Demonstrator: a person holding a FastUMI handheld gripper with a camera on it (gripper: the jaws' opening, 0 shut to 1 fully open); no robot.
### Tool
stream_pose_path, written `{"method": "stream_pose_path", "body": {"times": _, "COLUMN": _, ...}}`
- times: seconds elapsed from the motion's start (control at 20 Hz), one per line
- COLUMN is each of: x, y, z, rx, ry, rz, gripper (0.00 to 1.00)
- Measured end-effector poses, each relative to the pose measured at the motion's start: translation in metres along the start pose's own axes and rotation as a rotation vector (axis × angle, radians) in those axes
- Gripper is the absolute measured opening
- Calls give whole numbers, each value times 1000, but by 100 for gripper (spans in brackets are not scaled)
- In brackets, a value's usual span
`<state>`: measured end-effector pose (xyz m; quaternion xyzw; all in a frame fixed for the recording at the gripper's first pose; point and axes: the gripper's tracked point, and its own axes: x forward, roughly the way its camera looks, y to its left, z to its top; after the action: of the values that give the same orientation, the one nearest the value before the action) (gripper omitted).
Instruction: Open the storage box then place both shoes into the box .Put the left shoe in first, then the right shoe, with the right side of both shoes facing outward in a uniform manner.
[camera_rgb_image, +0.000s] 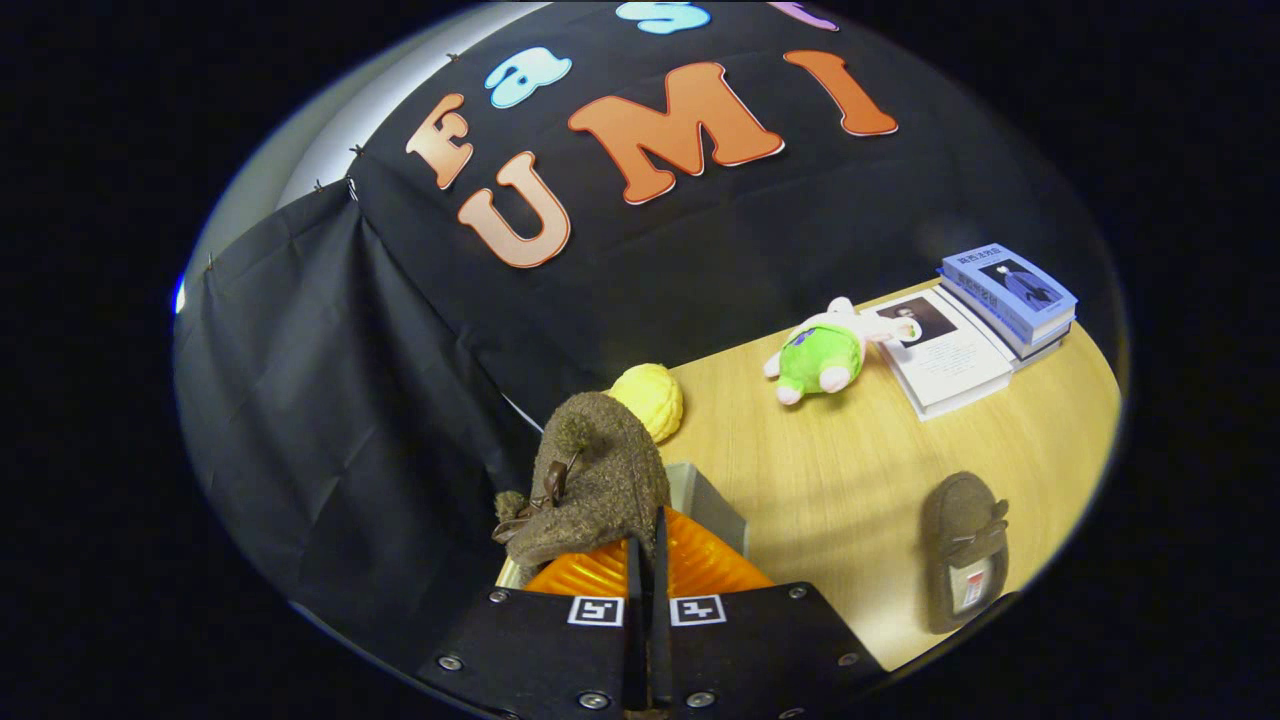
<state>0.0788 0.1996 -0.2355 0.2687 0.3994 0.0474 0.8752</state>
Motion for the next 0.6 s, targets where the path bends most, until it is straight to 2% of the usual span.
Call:
{"method": "stream_pose_path", "body": {"times": 0.2, "x": 28, "y": 21, "z": -24, "rx": 94, "ry": 49, "rz": 14, "gripper": 3}}
{"method": "stream_pose_path", "body": {"times": 0.6, "x": 67, "y": 38, "z": -73, "rx": 118, "ry": 154, "rz": -20, "gripper": 3}}
